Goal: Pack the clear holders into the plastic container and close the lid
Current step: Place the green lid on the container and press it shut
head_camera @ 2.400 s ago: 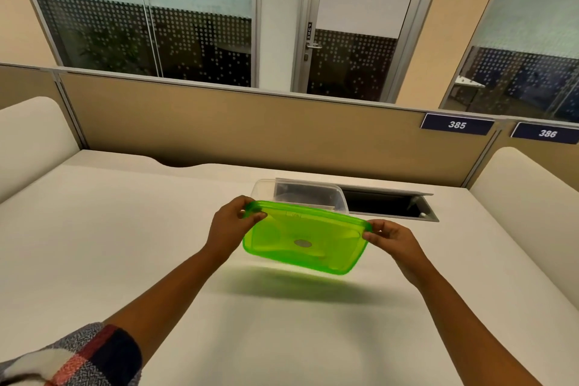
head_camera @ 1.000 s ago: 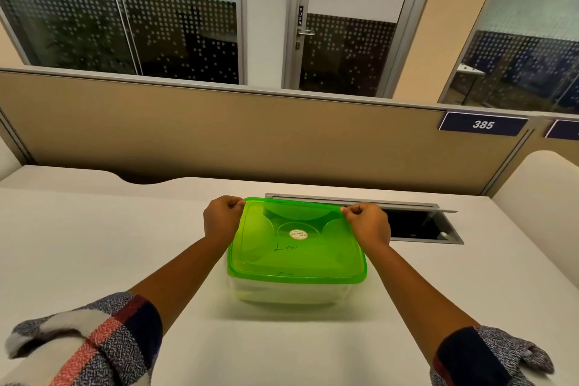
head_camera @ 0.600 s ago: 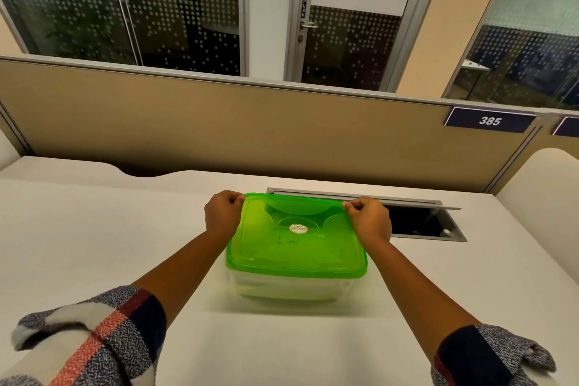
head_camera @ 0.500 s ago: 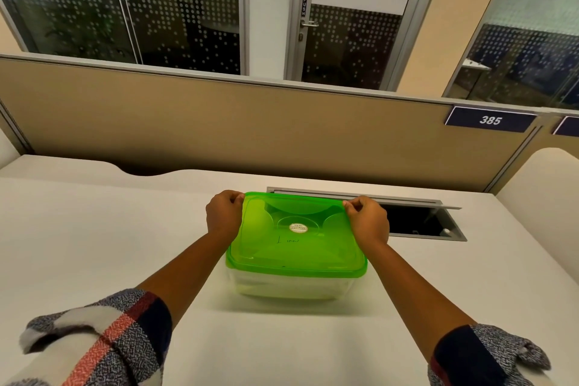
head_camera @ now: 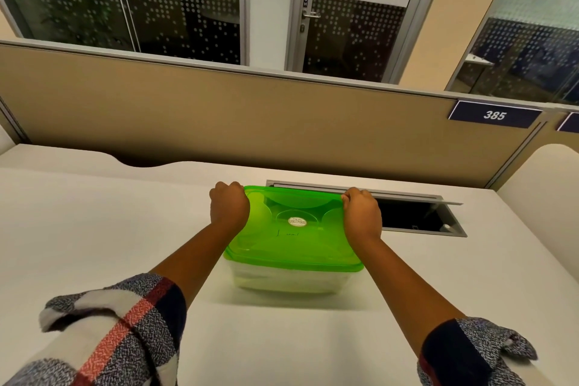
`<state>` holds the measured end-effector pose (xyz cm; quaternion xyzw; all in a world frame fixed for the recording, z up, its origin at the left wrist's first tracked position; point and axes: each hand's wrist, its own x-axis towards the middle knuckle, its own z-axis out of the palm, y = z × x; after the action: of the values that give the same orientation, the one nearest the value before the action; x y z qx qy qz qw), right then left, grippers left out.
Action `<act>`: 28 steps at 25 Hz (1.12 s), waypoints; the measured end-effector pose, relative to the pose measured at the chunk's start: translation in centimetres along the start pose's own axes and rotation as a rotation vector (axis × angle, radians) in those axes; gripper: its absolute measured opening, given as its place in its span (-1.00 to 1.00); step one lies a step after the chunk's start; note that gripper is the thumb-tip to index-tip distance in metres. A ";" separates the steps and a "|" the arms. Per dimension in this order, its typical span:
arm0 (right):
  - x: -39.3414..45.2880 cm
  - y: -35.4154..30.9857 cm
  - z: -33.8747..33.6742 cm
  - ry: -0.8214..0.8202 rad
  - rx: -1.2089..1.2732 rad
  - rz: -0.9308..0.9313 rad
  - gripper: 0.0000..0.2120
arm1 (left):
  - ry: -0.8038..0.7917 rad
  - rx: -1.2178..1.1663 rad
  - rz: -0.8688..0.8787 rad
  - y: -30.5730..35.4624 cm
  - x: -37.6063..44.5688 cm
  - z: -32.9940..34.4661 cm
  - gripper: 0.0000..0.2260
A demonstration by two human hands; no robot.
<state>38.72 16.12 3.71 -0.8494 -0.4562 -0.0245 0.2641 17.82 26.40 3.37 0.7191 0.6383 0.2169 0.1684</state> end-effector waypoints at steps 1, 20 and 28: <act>0.0 0.0 0.1 0.002 -0.024 -0.010 -0.74 | -0.007 0.030 -0.001 0.1 -0.1 0.2 -0.74; -1.0 0.8 0.5 -0.223 -0.026 0.308 -0.43 | -0.159 -0.199 -0.216 -0.3 0.4 1.0 -0.59; -5.0 2.0 -0.3 -0.260 0.147 0.488 -0.34 | -0.158 -0.201 -0.208 -0.3 0.2 0.8 -0.56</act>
<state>37.45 11.28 1.65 -0.9086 -0.2690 0.1819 0.2626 18.00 26.69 2.55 0.6436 0.6691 0.2038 0.3108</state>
